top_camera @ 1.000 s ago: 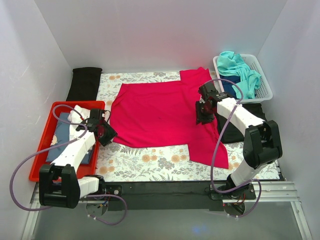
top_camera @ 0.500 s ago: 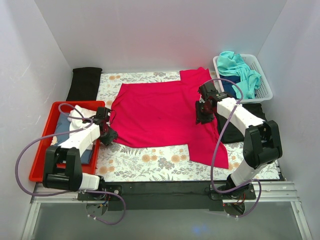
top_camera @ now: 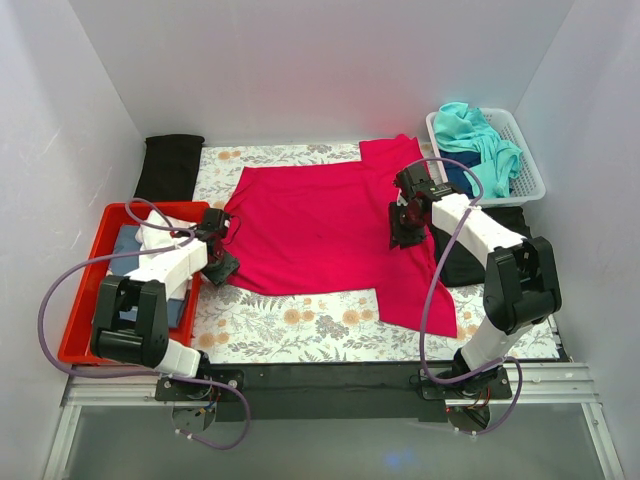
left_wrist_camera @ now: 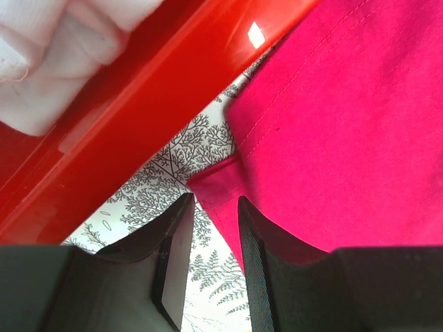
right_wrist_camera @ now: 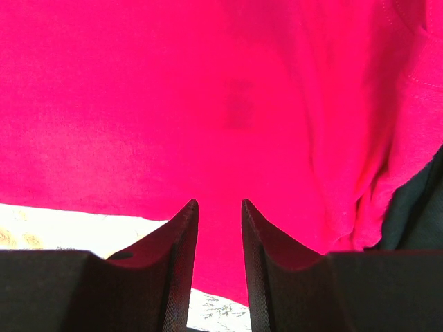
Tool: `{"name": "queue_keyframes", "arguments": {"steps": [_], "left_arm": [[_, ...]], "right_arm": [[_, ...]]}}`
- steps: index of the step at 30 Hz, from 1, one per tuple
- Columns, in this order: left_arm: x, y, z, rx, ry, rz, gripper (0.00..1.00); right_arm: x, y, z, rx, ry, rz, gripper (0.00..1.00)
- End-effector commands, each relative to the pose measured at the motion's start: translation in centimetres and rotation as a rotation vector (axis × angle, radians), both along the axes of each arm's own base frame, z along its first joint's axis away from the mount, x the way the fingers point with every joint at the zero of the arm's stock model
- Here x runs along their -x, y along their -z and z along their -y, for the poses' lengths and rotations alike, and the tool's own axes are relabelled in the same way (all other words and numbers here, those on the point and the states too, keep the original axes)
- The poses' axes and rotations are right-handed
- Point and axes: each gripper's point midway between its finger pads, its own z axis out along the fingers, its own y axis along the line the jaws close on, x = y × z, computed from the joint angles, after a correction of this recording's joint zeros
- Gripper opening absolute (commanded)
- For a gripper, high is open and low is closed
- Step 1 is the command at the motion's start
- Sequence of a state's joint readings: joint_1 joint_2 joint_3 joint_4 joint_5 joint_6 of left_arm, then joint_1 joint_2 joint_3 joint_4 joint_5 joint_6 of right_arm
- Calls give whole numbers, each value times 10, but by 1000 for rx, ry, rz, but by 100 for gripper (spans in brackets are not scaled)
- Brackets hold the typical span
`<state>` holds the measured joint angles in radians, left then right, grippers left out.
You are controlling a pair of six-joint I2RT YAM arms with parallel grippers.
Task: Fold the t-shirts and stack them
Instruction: Grap the side of the flattened tshirt closest away from the robot with both arms
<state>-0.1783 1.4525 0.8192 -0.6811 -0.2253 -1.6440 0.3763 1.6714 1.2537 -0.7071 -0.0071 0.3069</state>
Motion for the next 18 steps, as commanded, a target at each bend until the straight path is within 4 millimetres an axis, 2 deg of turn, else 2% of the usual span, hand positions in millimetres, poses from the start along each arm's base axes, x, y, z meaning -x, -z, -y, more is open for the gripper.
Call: {"name": "queue_keyframes", "arguments": {"steps": [1,5,10,12,15,16,18], "left_arm": [[-4,-5,-4,-43,-19,7,31],[4,1,-1,-62,-11,-37,34],[15,12,1,-83,4,-75,46],[13,18,2,-78,5,-71,47],[16,28,2,-85,7,-96,39],[18,30,1,-90,8,-104,30],[19,28,-1,-99,4,-105,19]], "right_arm": [[-9,-14,-8,-23,-19,36,37],[-10,-14,-7,-23,-17,40,37],[-10,-12,-7,-23,-14,38,36],[-8,-11,-6,-20,-15,34,36],[-8,-10,-6,-19,-18,34,36],[-8,-10,-6,-16,-19,32,36],[-7,-11,-5,-15,-16,35,36]]}}
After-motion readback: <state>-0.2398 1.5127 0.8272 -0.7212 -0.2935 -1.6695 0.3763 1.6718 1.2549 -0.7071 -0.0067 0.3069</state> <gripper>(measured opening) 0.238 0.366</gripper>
